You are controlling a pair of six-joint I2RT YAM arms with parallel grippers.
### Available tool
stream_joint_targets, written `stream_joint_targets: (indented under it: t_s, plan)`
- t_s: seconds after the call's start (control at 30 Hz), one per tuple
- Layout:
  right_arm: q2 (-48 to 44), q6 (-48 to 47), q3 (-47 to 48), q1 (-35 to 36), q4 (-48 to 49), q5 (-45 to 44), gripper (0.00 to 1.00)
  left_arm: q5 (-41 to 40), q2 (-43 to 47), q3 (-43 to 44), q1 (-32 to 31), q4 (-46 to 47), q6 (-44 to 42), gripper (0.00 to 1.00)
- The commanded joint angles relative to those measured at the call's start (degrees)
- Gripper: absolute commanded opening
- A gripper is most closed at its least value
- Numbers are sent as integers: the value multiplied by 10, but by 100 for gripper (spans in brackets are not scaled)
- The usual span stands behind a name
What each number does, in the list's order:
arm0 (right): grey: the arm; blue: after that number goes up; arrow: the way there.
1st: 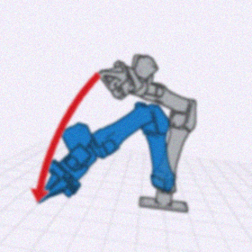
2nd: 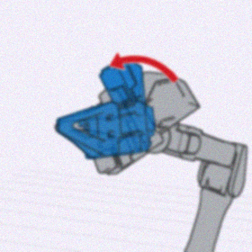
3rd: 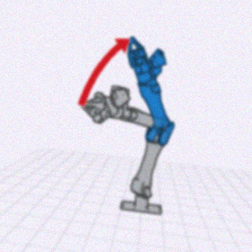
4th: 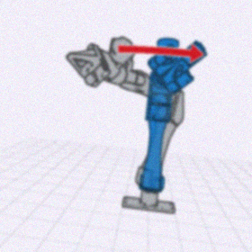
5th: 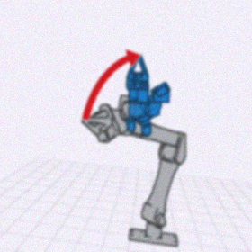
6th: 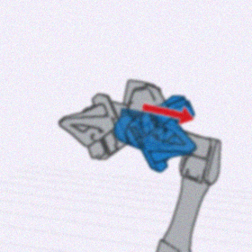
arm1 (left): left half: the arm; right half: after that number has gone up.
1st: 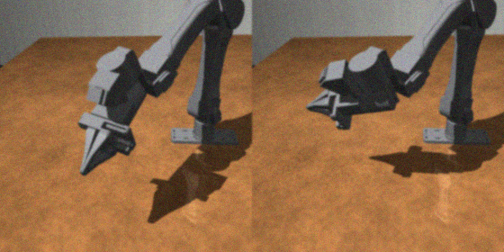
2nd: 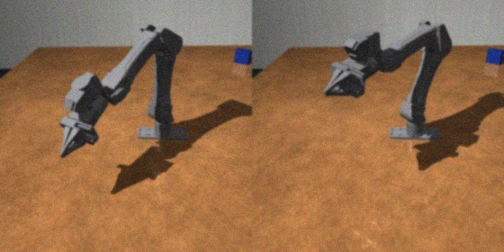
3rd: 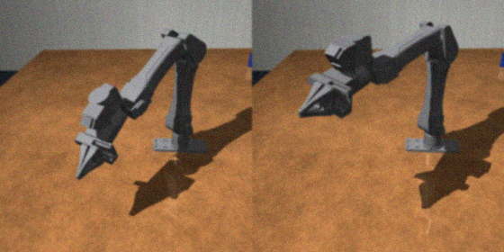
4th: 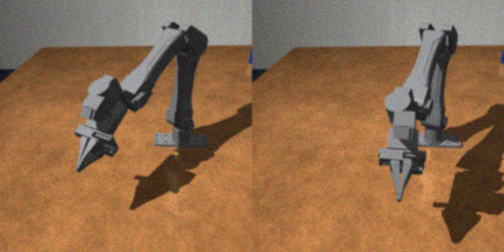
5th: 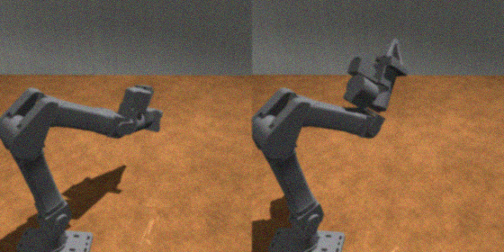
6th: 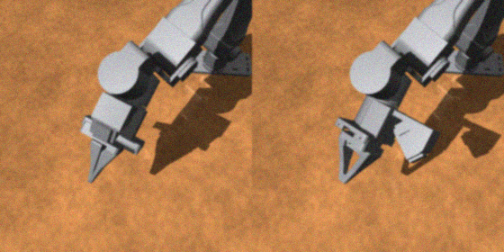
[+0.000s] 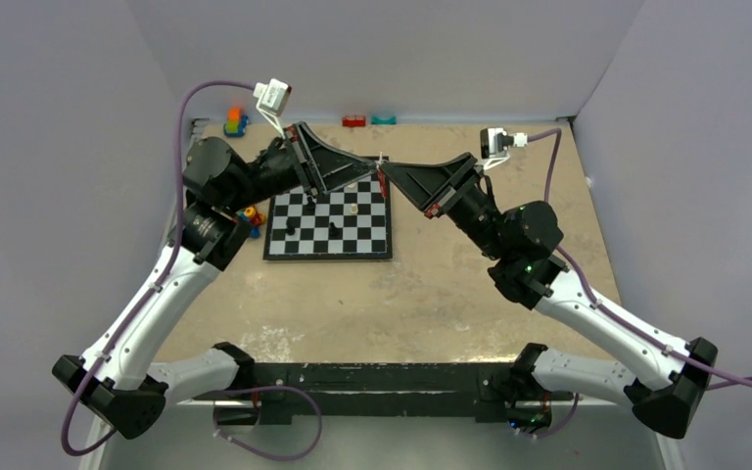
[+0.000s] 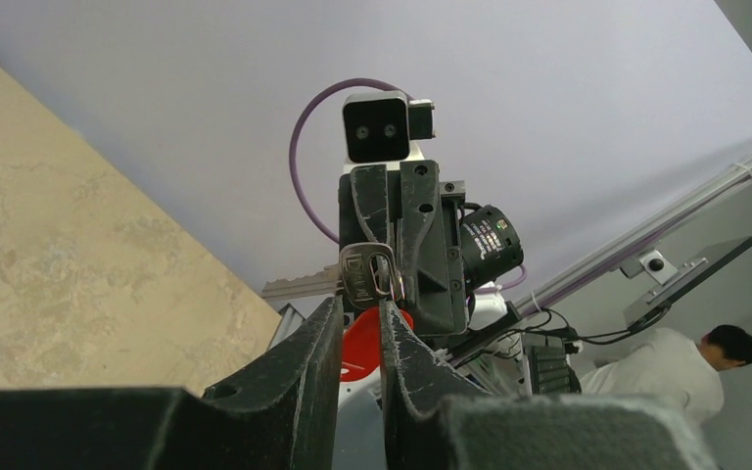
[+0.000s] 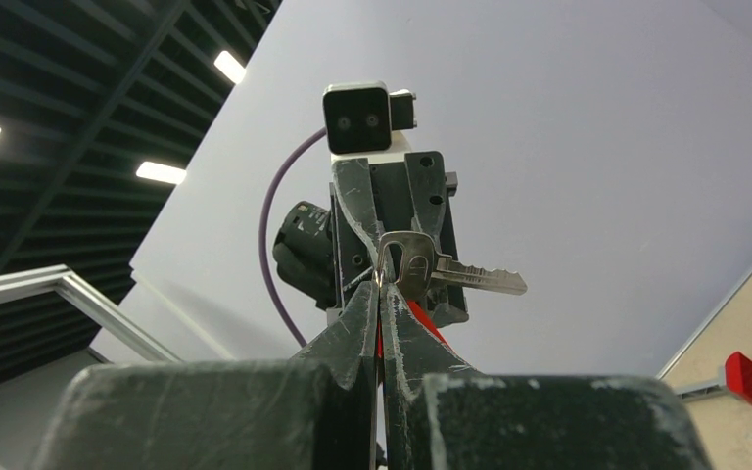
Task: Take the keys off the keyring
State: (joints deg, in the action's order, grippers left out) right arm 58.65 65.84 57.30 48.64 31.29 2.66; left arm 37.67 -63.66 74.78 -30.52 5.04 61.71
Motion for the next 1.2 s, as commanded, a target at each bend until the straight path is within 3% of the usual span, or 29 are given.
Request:
stream_joint_targets:
  t_s: [0.0,0.1,0.27,0.4,0.6,0.77,0.93,1.17]
  plan:
    - [0,-5,19,3,21,2,0,9,0,26,-6,22,-11,25]
    - [-1,-11,23,3,21,-4,0,30,-1,27,-7,29,-15,34]
    - [2,-5,28,3,28,4,0,83,-7,28,-7,55,-18,67]
    - [1,-3,26,3,33,4,0,100,-8,14,-6,102,5,71]
    - [-5,-4,25,3,30,2,0,107,-11,2,-6,143,29,54]
    - [-4,-3,22,3,32,2,0,116,-16,-6,-7,184,53,47]
    - [-4,-3,21,3,34,4,0,113,-20,-5,-7,178,52,42]
    - [-6,-3,19,3,33,8,0,103,-18,6,-7,142,27,21]
